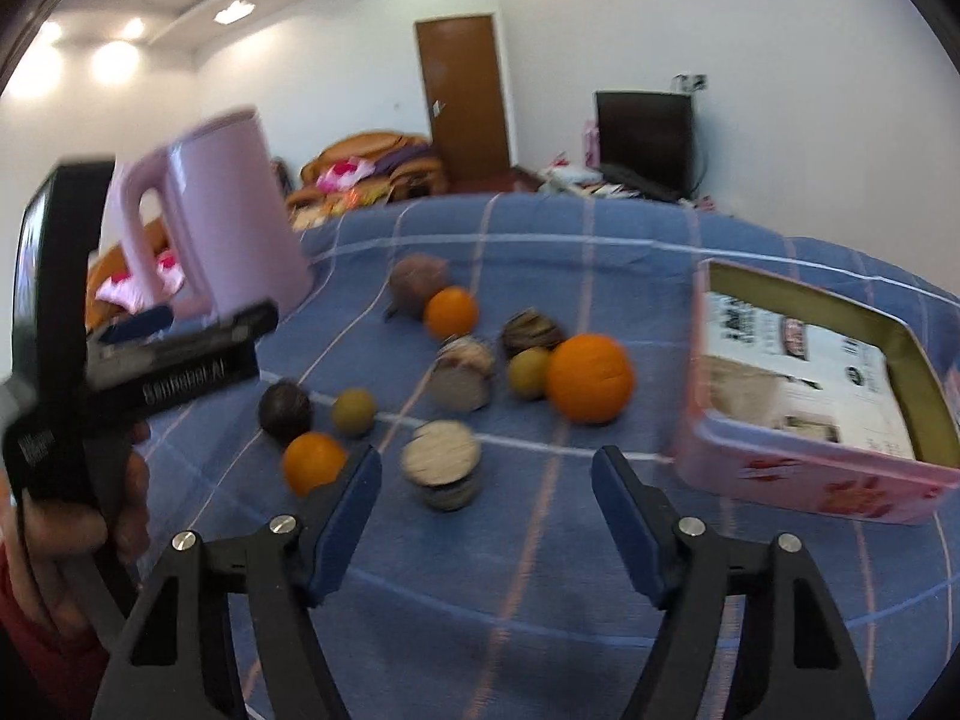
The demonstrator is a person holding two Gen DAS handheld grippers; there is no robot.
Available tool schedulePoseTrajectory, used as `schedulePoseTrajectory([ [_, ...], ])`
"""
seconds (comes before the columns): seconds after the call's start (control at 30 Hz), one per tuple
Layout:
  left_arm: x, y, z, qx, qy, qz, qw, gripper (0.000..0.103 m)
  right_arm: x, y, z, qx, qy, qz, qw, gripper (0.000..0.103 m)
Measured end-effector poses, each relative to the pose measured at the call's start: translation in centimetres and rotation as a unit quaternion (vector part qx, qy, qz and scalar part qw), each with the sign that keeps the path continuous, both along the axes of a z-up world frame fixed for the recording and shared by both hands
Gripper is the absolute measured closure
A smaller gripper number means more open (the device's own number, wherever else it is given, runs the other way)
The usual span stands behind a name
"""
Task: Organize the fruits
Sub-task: 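Grasp the round rice cake with the right tool while the left tool grasps the oval orange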
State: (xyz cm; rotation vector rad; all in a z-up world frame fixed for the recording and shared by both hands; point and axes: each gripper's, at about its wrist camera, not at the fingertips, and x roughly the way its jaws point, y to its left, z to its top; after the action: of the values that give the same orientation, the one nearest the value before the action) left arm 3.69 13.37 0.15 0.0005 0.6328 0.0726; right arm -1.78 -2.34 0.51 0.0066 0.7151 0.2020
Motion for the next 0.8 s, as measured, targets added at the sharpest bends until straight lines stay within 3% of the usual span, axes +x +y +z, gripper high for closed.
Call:
schedulePoseTrajectory([
  [0.1, 0.2, 0.4, -0.2, -0.008, 0.010, -0.002, 0.9999, 0.000, 1.0, 1.4, -0.4, -0.026, 0.012, 0.004, 1.000, 0.032],
  [0.13, 0.1, 0.3, -0.2, -0.008, 0.011, -0.004, 0.9999, 0.001, 1.4, 1.7, -0.5, -0.032, 0.016, 0.004, 0.999, 0.042],
  [0.2, 0.1, 0.1, -0.4, -0.006, 0.014, -0.009, 0.9998, 0.001, 2.3, 2.3, -1.0, -0.041, 0.034, 0.003, 0.999, 0.050],
  [0.37, -0.2, -0.5, -0.3, -0.007, 0.009, -0.027, 0.9996, 0.001, 4.4, 2.1, -2.7, -0.027, 0.090, 0.001, 0.996, 0.053],
  [0.47, -0.7, -0.7, 0.0, -0.026, 0.003, -0.051, 0.9983, 0.003, 4.5, 1.9, -2.7, -0.010, 0.088, 0.013, 0.996, 0.067],
  [0.63, -2.0, -1.3, 0.3, -0.061, -0.007, -0.088, 0.9942, 0.026, 3.5, -0.1, -1.6, 0.026, 0.062, 0.006, 0.998, 0.068],
  [0.8, -4.0, -3.8, 0.1, -0.052, -0.007, -0.144, 0.9883, 0.033, 1.5, -3.5, 1.3, 0.049, -0.015, -0.028, 0.998, 0.068],
])
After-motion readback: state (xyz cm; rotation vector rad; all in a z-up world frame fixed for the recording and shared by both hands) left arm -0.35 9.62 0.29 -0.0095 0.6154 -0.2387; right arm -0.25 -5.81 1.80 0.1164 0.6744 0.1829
